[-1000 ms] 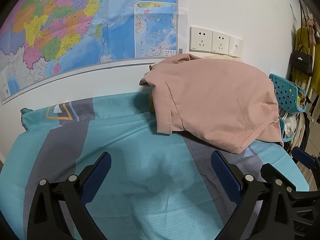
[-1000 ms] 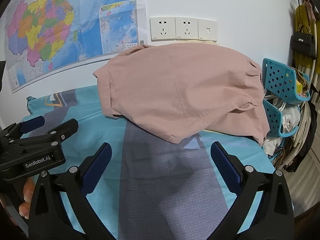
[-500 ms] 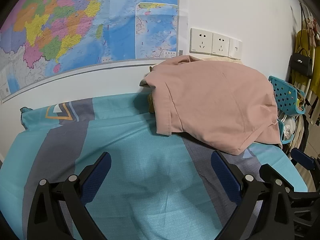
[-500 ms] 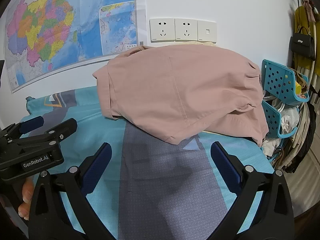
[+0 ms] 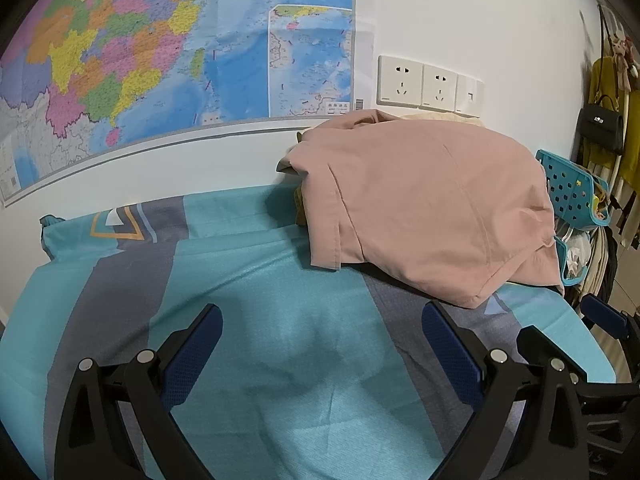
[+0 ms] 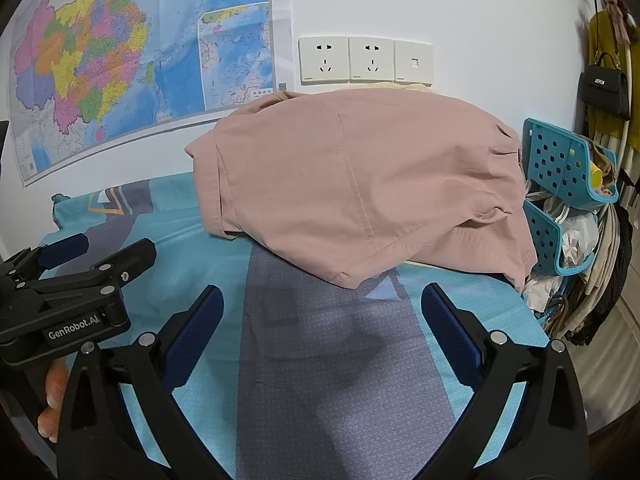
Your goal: Fold large clothes
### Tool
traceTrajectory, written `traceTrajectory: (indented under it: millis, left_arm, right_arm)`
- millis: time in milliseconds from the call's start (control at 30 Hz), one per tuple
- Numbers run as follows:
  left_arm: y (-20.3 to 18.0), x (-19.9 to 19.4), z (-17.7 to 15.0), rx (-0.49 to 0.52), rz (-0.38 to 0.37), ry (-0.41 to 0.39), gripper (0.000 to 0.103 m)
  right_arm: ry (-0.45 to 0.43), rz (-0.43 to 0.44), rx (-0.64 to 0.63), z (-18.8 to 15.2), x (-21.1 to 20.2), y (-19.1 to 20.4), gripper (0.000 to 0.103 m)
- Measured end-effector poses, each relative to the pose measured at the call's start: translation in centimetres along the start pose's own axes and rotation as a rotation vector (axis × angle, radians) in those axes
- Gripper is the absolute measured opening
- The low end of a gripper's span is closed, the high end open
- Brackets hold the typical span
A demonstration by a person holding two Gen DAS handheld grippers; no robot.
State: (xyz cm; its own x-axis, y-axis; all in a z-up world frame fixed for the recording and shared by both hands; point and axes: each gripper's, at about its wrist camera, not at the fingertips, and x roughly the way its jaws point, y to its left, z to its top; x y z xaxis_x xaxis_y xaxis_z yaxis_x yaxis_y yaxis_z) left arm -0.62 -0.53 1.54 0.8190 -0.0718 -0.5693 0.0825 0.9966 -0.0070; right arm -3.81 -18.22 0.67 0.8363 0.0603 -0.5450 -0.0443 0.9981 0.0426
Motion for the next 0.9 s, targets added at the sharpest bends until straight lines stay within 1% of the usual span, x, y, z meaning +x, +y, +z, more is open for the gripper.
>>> traceTrajectory:
  millis: [667, 900]
  left_arm:
    - [-0.1, 0.4, 0.1, -0.003, -0.005, 0.005, 0.096]
    - [0.4, 1.4, -0.1, -0.014, 0.005, 0.033, 0.096]
  right_arm:
    - [-0.004, -0.005, -0.005, -0.1, 0.4, -0.1, 0.098]
    - [0.003, -0.004, -0.019, 0.0, 1.0, 0.1, 0.097]
